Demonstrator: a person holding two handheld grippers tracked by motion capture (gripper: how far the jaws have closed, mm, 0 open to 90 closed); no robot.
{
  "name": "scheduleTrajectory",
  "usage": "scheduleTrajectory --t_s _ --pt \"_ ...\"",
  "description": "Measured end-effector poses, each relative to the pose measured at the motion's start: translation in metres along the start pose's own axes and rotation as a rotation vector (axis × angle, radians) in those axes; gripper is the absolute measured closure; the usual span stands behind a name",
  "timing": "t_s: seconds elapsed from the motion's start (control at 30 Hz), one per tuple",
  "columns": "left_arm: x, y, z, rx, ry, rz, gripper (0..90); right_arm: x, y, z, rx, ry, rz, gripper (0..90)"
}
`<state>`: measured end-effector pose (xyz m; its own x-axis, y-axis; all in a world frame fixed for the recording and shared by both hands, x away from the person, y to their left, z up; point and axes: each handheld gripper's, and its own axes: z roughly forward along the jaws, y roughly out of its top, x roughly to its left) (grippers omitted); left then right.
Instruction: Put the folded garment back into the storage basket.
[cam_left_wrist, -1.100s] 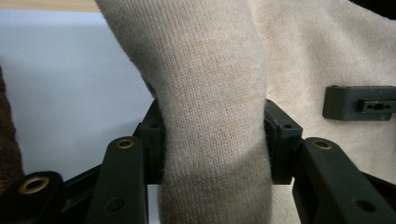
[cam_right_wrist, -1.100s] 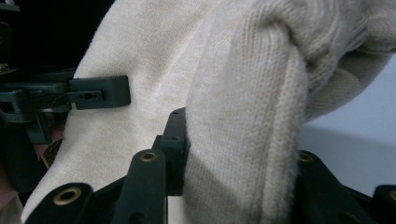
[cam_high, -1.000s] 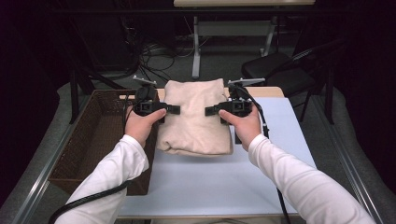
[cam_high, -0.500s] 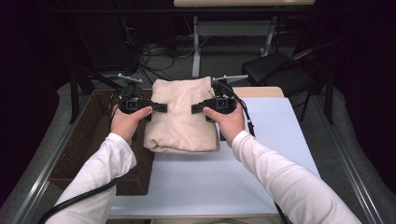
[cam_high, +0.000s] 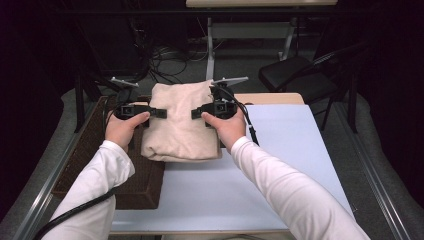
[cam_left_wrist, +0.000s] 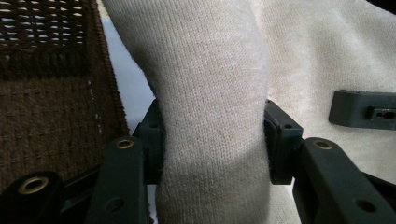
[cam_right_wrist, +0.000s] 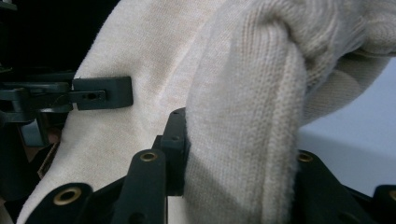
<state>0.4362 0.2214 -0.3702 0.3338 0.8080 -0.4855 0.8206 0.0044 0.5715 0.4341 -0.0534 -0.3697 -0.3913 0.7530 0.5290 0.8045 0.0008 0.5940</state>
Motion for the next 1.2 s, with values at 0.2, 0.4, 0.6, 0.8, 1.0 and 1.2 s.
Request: scheduleTrajectory --t_s 0.2,0.4,0.6,0.8,1.0,1.2 --pt "0.012 0.004 -0.009 -0.001 0.022 -0.007 52.6 0.01 0.004 0.014 -0.006 0.008 0.002 64.2" --pt "0.023 0.01 -0.019 0.009 0.021 -0.015 52.6 0.023 0.007 0.022 -0.013 0.008 0.001 64.2" --pt "0.031 0.014 -0.028 0.014 0.02 -0.019 52.6 0.034 0.008 0.028 -0.023 0.01 0.002 64.2" --pt "0.037 0.016 -0.033 0.014 0.021 -0.028 52.6 0.043 0.009 0.034 -0.031 0.008 -0.002 64.2" --pt "0.044 0.017 -0.035 0.021 0.023 -0.032 52.6 0.048 0.009 0.04 -0.029 0.005 -0.001 64.2" --pt "0.05 0.017 -0.037 0.028 0.024 -0.04 52.6 0.05 0.008 0.046 -0.024 0.012 0.005 64.2"
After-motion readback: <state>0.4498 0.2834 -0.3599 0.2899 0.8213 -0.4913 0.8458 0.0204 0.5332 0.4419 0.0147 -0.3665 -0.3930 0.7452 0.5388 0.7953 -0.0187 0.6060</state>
